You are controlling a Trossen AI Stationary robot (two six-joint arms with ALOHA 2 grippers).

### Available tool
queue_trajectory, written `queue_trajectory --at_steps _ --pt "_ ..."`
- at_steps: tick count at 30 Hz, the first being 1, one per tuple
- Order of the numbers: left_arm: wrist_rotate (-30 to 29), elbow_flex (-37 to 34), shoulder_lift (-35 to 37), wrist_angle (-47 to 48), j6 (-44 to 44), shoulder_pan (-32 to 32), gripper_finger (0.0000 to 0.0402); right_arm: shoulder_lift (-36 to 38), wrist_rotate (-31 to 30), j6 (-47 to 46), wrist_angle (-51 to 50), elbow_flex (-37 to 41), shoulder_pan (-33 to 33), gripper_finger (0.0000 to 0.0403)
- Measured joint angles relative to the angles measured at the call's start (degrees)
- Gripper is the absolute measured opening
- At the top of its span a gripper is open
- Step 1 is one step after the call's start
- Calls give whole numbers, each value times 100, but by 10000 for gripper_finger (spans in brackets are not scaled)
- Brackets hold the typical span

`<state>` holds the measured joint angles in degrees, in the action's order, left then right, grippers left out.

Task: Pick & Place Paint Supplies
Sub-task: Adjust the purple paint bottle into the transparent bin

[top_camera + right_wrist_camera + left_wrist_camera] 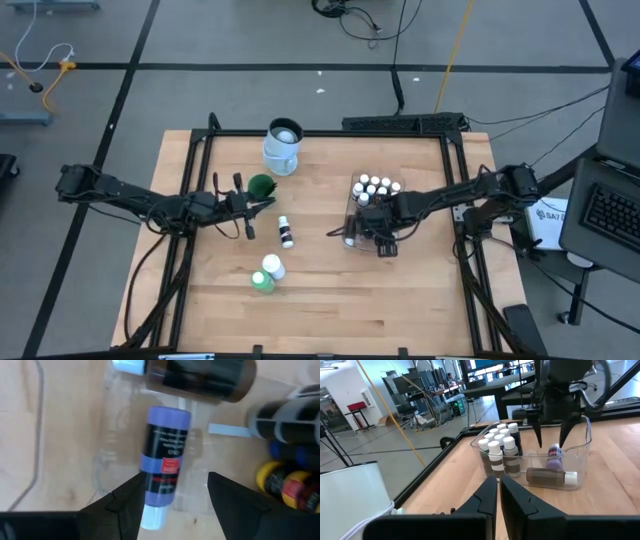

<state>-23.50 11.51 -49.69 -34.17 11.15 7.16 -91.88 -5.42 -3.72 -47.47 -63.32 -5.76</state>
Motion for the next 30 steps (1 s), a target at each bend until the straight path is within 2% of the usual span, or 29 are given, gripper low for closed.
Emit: queue_trajectory --at_steps 5,13,18,22,25,30 --pt "2 0 0 4 16 0 26 0 434 399 413 132 57 206" --pt "2 2 0 9 15 0 26 0 422 1239 629 146 81 205" --pt "2 2 0 11 16 0 26 -2 1038 1240 679 146 216 205" --pt "2 2 0 11 16 0 26 -95 954 1255 647 148 278 205" --pt "2 2 0 11 18 0 26 -82 663 1216 680 147 311 205" --pt "2 2 -2 11 18 0 26 -175 670 1282 670 146 310 205"
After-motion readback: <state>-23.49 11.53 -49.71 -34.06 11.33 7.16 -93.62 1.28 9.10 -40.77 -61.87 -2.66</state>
